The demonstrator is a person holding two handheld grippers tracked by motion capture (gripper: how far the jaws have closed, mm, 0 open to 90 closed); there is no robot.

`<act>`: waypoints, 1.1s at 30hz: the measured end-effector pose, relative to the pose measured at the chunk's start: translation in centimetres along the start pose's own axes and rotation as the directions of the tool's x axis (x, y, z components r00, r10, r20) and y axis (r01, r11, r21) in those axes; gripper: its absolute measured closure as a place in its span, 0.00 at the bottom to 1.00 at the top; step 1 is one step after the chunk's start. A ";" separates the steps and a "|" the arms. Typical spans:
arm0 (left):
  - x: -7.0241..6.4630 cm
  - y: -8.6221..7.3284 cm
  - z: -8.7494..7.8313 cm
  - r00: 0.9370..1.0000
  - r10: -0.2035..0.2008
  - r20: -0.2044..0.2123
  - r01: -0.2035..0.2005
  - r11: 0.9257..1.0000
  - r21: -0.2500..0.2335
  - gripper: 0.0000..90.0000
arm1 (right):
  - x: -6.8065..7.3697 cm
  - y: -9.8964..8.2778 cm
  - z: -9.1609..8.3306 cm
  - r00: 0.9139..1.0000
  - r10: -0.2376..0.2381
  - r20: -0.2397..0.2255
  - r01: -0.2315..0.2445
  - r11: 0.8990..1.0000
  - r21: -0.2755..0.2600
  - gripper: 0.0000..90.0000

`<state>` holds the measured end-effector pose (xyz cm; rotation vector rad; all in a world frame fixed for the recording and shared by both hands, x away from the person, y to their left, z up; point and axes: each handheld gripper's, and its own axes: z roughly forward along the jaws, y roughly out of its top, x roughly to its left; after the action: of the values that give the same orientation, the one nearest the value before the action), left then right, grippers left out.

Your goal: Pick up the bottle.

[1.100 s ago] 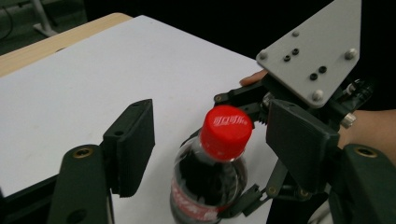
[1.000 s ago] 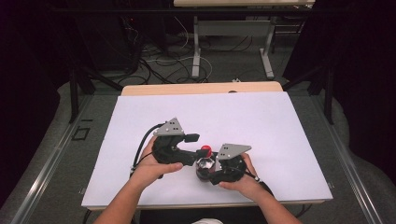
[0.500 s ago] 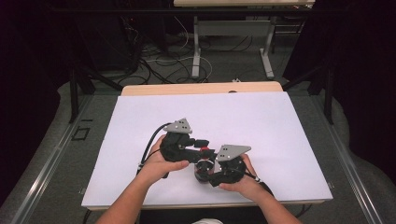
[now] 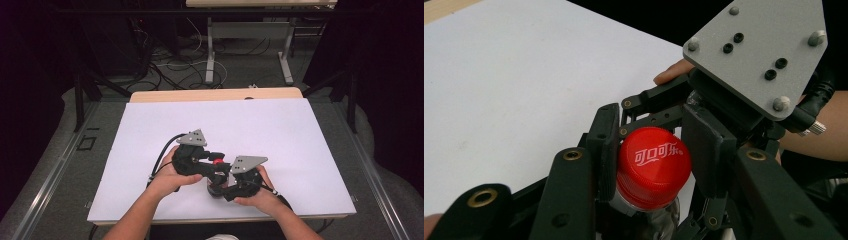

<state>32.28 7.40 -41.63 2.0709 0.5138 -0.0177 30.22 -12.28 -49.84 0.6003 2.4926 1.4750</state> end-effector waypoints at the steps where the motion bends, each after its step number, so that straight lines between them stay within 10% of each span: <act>1: -0.1 0.0 0.0 1.000 -0.003 -0.008 0.003 1.000 -0.007 0.67 | 0.0 0.0 0.0 1.000 -0.001 0.002 0.001 1.000 0.000 0.34; 8: -0.9 0.0 0.2 0.995 -0.027 -0.095 0.025 0.999 -0.029 0.67 | 0.0 0.1 -0.1 0.999 0.031 0.043 -0.032 0.999 0.007 0.34; 12: -1.7 0.1 0.6 0.980 -0.058 -0.192 0.050 0.998 -0.048 0.68 | 0.2 0.2 -0.1 0.995 0.039 0.097 -0.041 0.999 0.018 0.34; 16: -2.8 0.2 1.2 0.942 -0.108 -0.318 0.085 0.993 -0.085 0.68 | 0.8 0.4 0.0 0.979 0.044 0.197 -0.050 0.998 0.028 0.34; 19: -3.0 0.4 1.3 0.934 -0.136 -0.330 0.109 0.989 -0.100 0.68 | 0.9 0.5 0.0 0.975 0.072 0.209 -0.076 0.997 0.013 0.34; 23: -3.0 0.7 1.1 0.937 -0.108 -0.334 0.083 0.993 -0.087 0.59 | 0.7 0.5 -0.2 0.981 0.080 0.179 -0.082 0.997 0.002 0.34; 28: -1.9 0.9 -0.8 0.978 -0.083 -0.192 0.064 0.992 -0.105 0.49 | 0.4 0.6 -0.5 0.990 0.083 0.118 -0.082 0.997 -0.010 0.34; 33: -1.3 0.6 -1.2 0.995 -0.054 -0.085 0.049 0.997 -0.065 0.50 | 0.4 0.7 -0.5 0.994 0.084 0.077 -0.084 0.996 0.006 0.34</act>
<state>31.05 7.63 -40.21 2.0027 0.6134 0.0571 29.85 -12.25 -48.94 0.7574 2.4451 1.4409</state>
